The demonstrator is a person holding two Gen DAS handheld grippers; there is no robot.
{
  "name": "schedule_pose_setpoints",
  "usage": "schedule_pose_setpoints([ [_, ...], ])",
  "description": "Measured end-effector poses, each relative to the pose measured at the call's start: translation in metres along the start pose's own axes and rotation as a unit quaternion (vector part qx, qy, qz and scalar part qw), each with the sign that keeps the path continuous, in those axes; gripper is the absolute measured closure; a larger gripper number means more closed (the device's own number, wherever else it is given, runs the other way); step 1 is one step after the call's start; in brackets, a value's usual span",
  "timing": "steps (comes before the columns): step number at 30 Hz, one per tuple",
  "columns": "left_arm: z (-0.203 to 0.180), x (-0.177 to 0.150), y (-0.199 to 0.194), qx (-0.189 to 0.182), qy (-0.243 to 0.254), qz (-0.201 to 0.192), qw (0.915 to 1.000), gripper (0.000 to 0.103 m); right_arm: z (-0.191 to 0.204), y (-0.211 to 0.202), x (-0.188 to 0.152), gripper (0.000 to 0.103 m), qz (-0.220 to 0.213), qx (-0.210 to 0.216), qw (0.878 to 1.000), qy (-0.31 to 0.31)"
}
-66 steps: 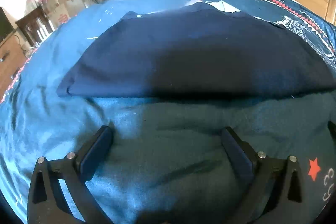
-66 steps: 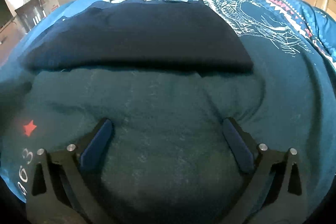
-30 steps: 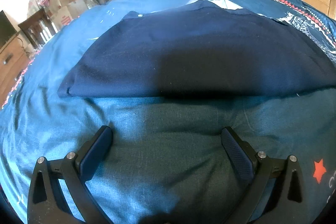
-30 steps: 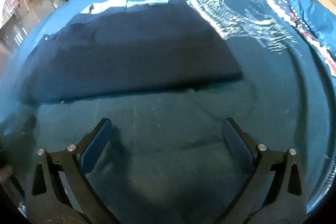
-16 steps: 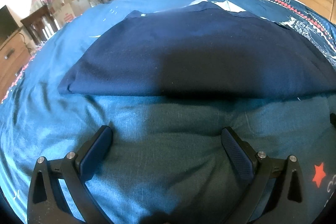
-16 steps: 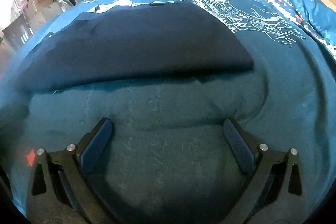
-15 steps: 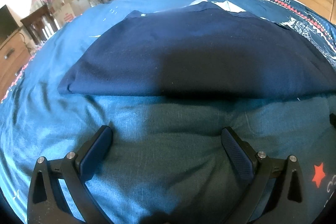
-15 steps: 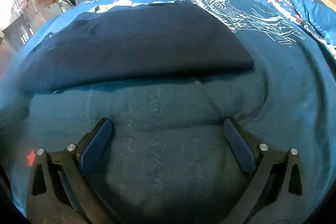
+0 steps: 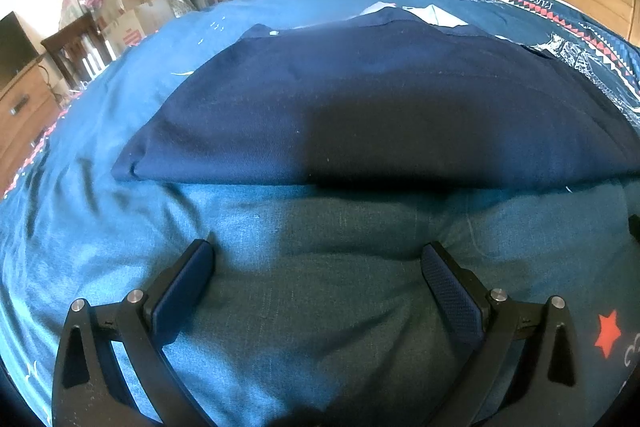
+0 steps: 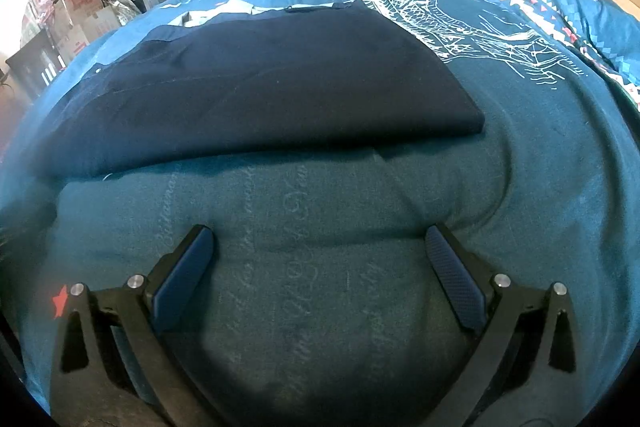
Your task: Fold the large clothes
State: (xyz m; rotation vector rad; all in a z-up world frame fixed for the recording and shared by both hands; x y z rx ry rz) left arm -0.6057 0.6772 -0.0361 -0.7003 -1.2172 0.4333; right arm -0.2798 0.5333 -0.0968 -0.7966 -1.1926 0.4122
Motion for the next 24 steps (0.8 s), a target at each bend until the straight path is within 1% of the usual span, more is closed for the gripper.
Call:
schedule_pose_setpoints([
  [24, 0.0005, 0.0, -0.0006, 0.0, -0.001, 0.0, 1.0, 0.0, -0.0018, 0.0001, 0.0006, 0.0, -0.002, 0.009, 1.0, 0.006],
])
Point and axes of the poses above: each gripper's, at about its wrist camera, not at the fingertips, and y roughly the way its jaws point, z to its left, x to its top, the point moved 4 cm from there along y, roughly the way its jaws point
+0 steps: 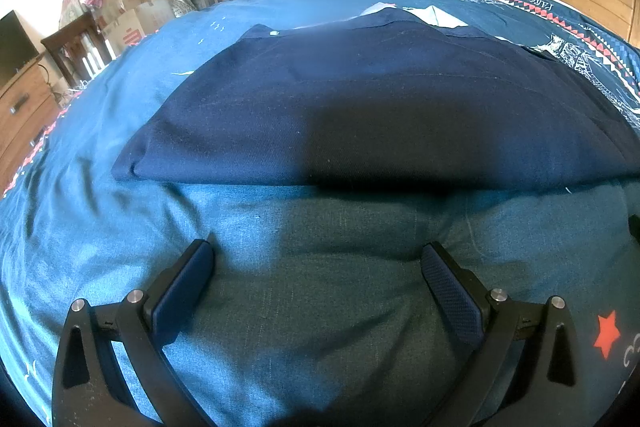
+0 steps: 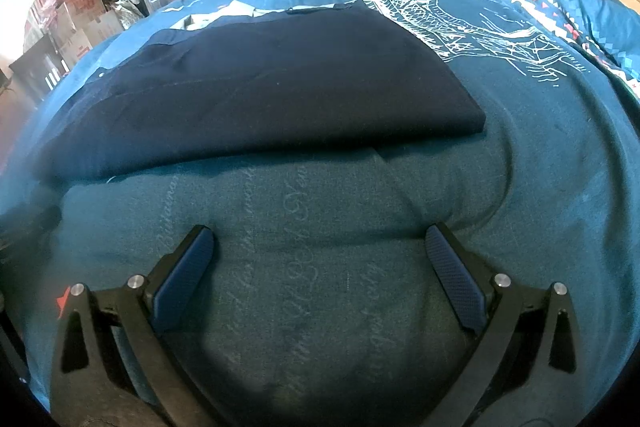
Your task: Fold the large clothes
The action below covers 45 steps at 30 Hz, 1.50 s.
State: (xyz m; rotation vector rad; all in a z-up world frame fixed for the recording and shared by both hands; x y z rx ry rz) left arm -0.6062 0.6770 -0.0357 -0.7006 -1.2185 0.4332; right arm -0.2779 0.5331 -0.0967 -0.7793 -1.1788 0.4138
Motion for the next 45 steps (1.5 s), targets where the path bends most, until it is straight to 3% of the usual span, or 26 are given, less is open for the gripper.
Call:
schedule_pose_setpoints([
  [23, 0.0003, -0.0001, -0.0001, -0.001, 0.001, 0.0, 1.0, 0.0, -0.0002, -0.0001, -0.0006, 0.0, 0.0, 0.0, 1.0, 0.001],
  [28, 0.001, 0.0001, -0.0002, -0.004, -0.001, 0.005, 1.0, 0.0, 0.0081, 0.0018, 0.0032, 0.0, 0.037, -0.02, 0.999, -0.034],
  [30, 0.0014, 0.0001, -0.0001, -0.005, -0.002, 0.005, 1.0, 0.0, 0.0077, 0.003, 0.0043, 0.0, 0.045, -0.009, 0.998, -0.052],
  [32, 0.0009, 0.0, 0.0001, -0.003, 0.0, 0.005, 1.0, 0.0, 0.0044, 0.004, 0.0019, 0.0, 0.036, 0.006, 0.998, -0.052],
  [36, 0.0009, -0.0003, -0.0001, -0.003, 0.0, 0.005, 1.0, 0.0, 0.0068, 0.0039, -0.0013, 0.0, 0.018, -0.004, 0.998, -0.057],
  [45, 0.0008, -0.0002, 0.001, -0.001, 0.002, 0.006, 1.0, 0.0, 0.0038, 0.0035, -0.0016, 0.0, 0.015, 0.008, 0.999, -0.051],
])
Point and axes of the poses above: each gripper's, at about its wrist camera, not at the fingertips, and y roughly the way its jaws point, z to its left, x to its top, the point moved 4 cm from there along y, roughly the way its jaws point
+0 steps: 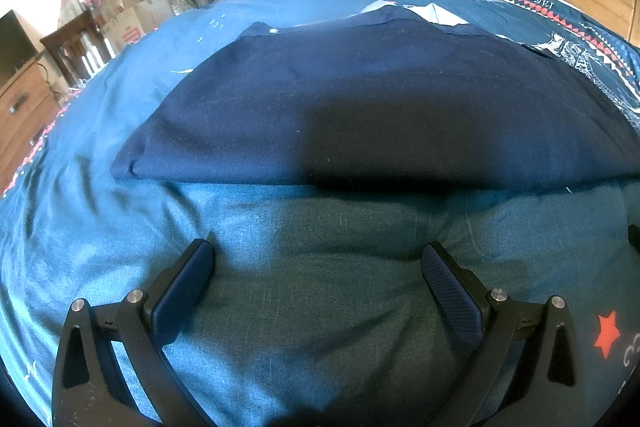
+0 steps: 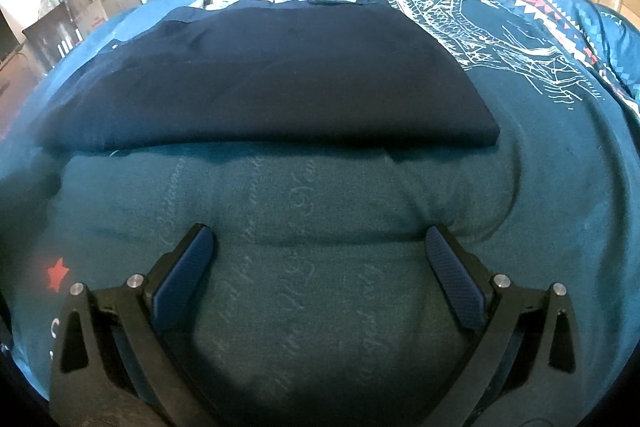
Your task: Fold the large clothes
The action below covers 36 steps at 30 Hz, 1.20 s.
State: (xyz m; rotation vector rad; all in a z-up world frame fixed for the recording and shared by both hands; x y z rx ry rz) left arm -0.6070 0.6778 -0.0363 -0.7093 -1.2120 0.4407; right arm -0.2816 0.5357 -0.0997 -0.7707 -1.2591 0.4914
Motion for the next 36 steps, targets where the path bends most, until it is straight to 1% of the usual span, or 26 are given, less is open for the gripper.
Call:
schedule_pose_setpoints([
  [22, 0.001, 0.001, 0.0, -0.003, -0.001, 0.005, 1.0, 0.0, -0.001, 0.0, 0.0, 0.0, -0.001, 0.004, 1.0, 0.003],
  [23, 0.002, 0.001, -0.001, -0.011, -0.004, 0.01, 0.9999, 0.0, -0.002, -0.001, -0.001, 0.0, -0.002, 0.004, 1.0, 0.003],
  [25, 0.008, 0.001, -0.009, -0.042, -0.016, 0.019, 0.9988, 0.0, -0.002, -0.002, -0.001, 0.0, -0.004, 0.006, 1.0, 0.004],
  [26, 0.016, 0.0, -0.016, -0.07, -0.037, 0.021, 0.9967, 0.0, -0.002, -0.002, -0.001, 0.0, -0.004, 0.006, 1.0, 0.004],
  [27, 0.023, 0.0, -0.023, -0.089, -0.054, 0.018, 0.9944, 0.003, -0.002, -0.001, -0.001, 0.0, -0.003, 0.005, 1.0, 0.003],
  [28, 0.034, -0.002, -0.032, -0.112, -0.08, 0.013, 0.9904, 0.005, -0.002, -0.001, -0.001, 0.0, -0.003, 0.004, 1.0, 0.002],
  [29, 0.05, -0.005, -0.038, -0.134, -0.12, 0.011, 0.9837, 0.01, -0.002, -0.001, -0.001, 0.0, -0.003, 0.003, 1.0, 0.002],
  [30, 0.063, -0.007, -0.04, -0.152, -0.157, 0.011, 0.9757, 0.012, -0.002, -0.002, -0.001, 0.0, -0.004, 0.003, 1.0, 0.002],
  [31, 0.079, -0.009, -0.041, -0.18, -0.204, 0.009, 0.9623, 0.013, -0.002, -0.002, -0.001, 0.0, -0.004, 0.003, 1.0, 0.002],
  [32, 0.095, -0.011, -0.038, -0.205, -0.25, 0.01, 0.9464, 0.017, -0.001, -0.002, -0.001, 0.0, -0.004, 0.002, 1.0, 0.001],
  [33, 0.105, -0.011, -0.033, -0.221, -0.277, 0.013, 0.9348, 0.02, -0.002, -0.002, -0.001, 0.0, -0.004, 0.003, 1.0, 0.002],
  [34, 0.115, -0.009, -0.028, -0.233, -0.3, 0.016, 0.9249, 0.022, -0.002, -0.002, -0.001, 0.0, -0.004, 0.003, 1.0, 0.002],
  [35, 0.122, -0.006, -0.022, -0.236, -0.316, 0.015, 0.9191, 0.025, -0.002, -0.002, -0.001, 0.0, -0.004, 0.003, 1.0, 0.002],
  [36, 0.129, -0.001, -0.019, -0.237, -0.328, 0.012, 0.9143, 0.027, -0.003, -0.002, -0.001, 0.0, -0.004, 0.003, 1.0, 0.001],
])
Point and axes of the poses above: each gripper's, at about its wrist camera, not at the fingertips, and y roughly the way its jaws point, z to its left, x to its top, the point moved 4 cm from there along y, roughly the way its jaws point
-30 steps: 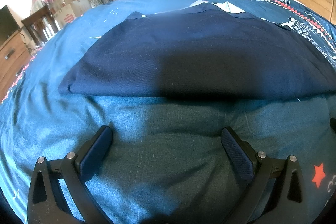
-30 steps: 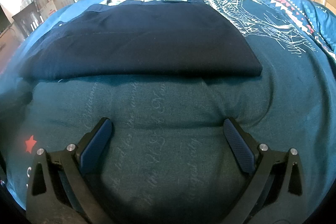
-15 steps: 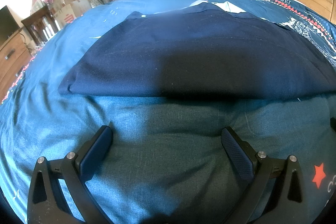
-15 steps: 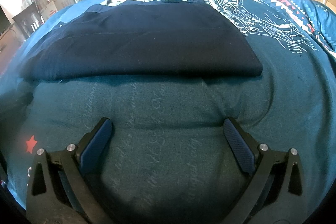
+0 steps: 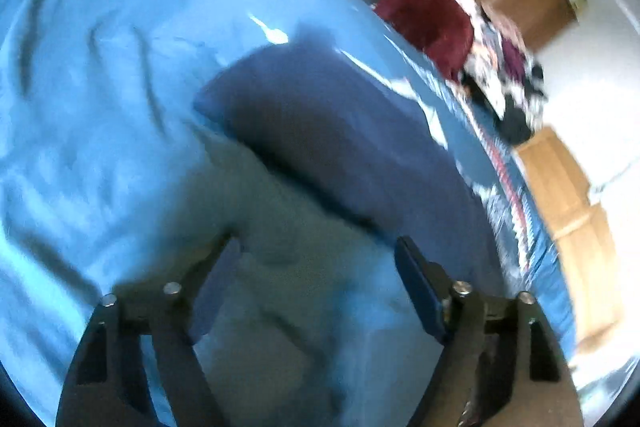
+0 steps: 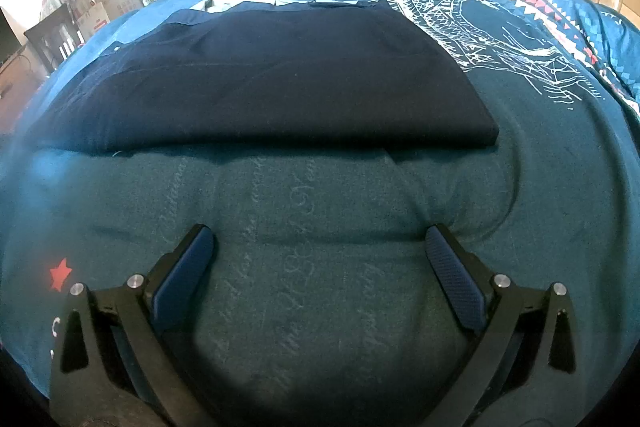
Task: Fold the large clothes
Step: 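Grasp the navy jacket's edge with the left gripper while the right gripper grasps its other end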
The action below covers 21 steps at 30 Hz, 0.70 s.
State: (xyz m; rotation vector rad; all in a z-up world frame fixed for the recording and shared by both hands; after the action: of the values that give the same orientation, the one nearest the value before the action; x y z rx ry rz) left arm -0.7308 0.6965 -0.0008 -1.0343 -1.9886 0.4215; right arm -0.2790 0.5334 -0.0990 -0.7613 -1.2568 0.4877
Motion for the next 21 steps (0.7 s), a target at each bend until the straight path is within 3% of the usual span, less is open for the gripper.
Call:
schedule_pose_setpoints([
  [3, 0.002, 0.019, 0.002, 0.011, -0.012, -0.019, 0.9997, 0.028, 0.0, 0.0, 0.0, 0.0, 0.0, 0.0, 1.0, 0.0],
  [7, 0.017, 0.035, 0.025, 0.031, -0.042, -0.014, 0.9985, 0.028, 0.0, 0.0, 0.0, 0.0, 0.0, 0.0, 1.0, 0.0],
  [16, 0.011, 0.056, 0.049, 0.071, -0.021, -0.043, 0.9963, 0.028, 0.001, -0.001, 0.0, 0.0, 0.002, -0.006, 1.0, -0.002],
  [17, 0.01, 0.059, 0.05, 0.076, -0.018, -0.048, 0.9958, 0.031, 0.003, -0.002, 0.001, 0.0, 0.004, -0.01, 1.0, -0.006],
  [20, 0.012, 0.06, 0.051, 0.08, -0.015, -0.058, 0.995, 0.063, 0.012, -0.011, 0.006, 0.0, 0.013, -0.016, 0.999, -0.033],
  [21, 0.015, 0.06, 0.051, 0.076, -0.017, -0.06, 0.9952, 0.066, 0.019, -0.017, 0.008, 0.0, 0.012, -0.012, 0.999, -0.049],
])
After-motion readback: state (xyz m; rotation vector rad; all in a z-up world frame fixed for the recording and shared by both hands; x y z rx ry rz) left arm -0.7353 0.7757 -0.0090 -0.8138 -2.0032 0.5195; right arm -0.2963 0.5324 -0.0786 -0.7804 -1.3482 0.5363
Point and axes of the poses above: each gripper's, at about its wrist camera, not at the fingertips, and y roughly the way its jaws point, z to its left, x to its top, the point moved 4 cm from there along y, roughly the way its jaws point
